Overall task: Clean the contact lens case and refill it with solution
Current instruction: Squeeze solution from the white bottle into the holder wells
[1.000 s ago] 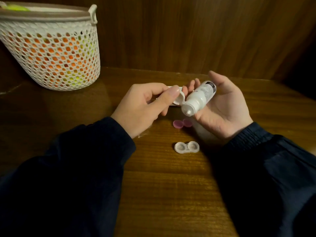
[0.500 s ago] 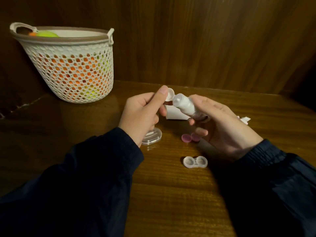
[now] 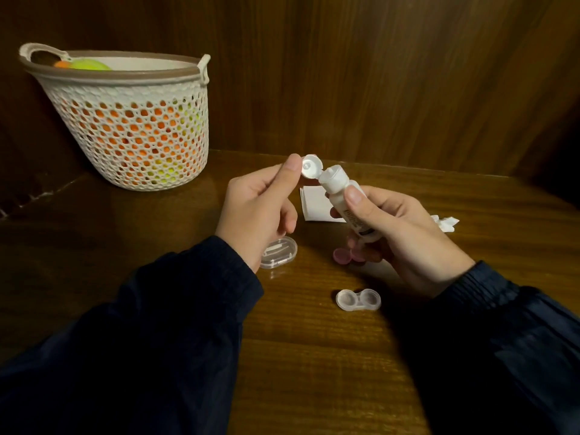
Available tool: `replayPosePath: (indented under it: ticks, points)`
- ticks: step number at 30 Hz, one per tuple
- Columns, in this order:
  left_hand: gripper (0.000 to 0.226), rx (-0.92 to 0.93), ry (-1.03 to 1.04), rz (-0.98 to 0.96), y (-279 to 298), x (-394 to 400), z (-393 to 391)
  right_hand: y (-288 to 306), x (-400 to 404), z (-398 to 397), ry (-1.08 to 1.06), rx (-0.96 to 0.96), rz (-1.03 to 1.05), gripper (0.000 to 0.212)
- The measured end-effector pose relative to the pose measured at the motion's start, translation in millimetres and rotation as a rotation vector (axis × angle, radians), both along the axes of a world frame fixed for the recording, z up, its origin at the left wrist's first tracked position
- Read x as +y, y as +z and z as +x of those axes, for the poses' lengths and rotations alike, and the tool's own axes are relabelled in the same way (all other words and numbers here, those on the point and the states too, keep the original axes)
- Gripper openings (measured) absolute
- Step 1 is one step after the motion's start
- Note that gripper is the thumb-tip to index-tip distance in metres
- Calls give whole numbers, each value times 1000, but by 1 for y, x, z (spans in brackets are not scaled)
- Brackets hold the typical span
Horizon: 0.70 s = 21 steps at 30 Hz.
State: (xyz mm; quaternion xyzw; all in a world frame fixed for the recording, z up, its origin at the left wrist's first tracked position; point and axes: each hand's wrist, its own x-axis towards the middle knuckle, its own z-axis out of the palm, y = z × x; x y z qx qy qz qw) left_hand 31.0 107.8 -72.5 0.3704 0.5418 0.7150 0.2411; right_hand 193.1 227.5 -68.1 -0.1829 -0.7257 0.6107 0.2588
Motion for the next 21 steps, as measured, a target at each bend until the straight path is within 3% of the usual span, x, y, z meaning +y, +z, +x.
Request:
replayPosePath:
  ticks: [4, 8, 21]
  points:
    - [29, 5, -31, 33, 1, -1, -1, 1, -1, 0, -12, 0, -6, 42]
    - [28, 144, -83, 66, -2, -3, 0, 1, -3, 1, -32, -42, 36, 41]
    - [33, 170, -104, 73, -3, -3, 0, 0, 1, 5, 12, -3, 76, 40]
